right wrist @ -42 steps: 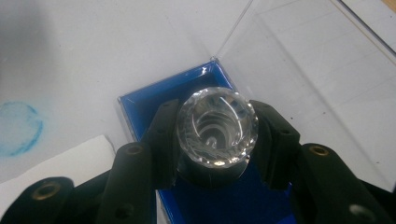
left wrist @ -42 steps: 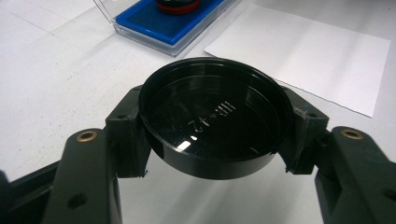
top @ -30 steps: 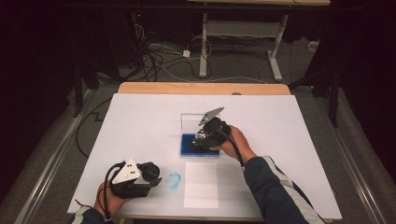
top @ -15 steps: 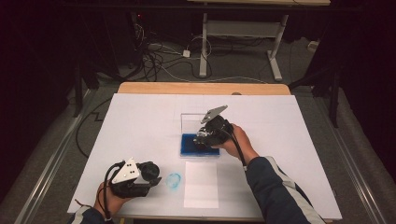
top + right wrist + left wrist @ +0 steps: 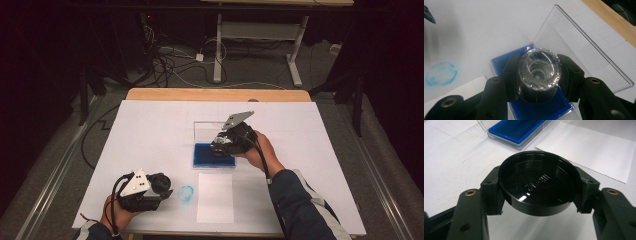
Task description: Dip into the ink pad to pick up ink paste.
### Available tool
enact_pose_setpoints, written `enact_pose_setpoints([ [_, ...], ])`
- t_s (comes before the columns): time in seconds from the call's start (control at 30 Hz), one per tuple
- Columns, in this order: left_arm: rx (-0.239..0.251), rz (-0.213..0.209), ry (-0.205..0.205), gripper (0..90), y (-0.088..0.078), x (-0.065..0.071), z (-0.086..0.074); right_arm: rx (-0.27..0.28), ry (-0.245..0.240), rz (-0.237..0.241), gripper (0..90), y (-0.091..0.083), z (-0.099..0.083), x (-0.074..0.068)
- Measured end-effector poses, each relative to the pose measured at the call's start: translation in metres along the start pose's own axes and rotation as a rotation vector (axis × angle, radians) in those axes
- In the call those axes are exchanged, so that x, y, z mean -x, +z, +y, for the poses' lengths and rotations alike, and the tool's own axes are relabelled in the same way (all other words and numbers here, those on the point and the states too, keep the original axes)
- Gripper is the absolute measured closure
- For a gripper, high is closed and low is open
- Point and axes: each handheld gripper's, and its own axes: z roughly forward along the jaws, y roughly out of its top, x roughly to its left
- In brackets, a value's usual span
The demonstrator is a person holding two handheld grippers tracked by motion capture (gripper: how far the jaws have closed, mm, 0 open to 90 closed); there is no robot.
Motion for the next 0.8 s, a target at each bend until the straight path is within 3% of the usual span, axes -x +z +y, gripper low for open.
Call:
enact_pose_setpoints([
  [0.8,0.004,0.004,0.000,35.8,-0.001,0.000,0.001,0.042,-0.003,-0.024,56.6,-0.029,-0.005,0.002],
])
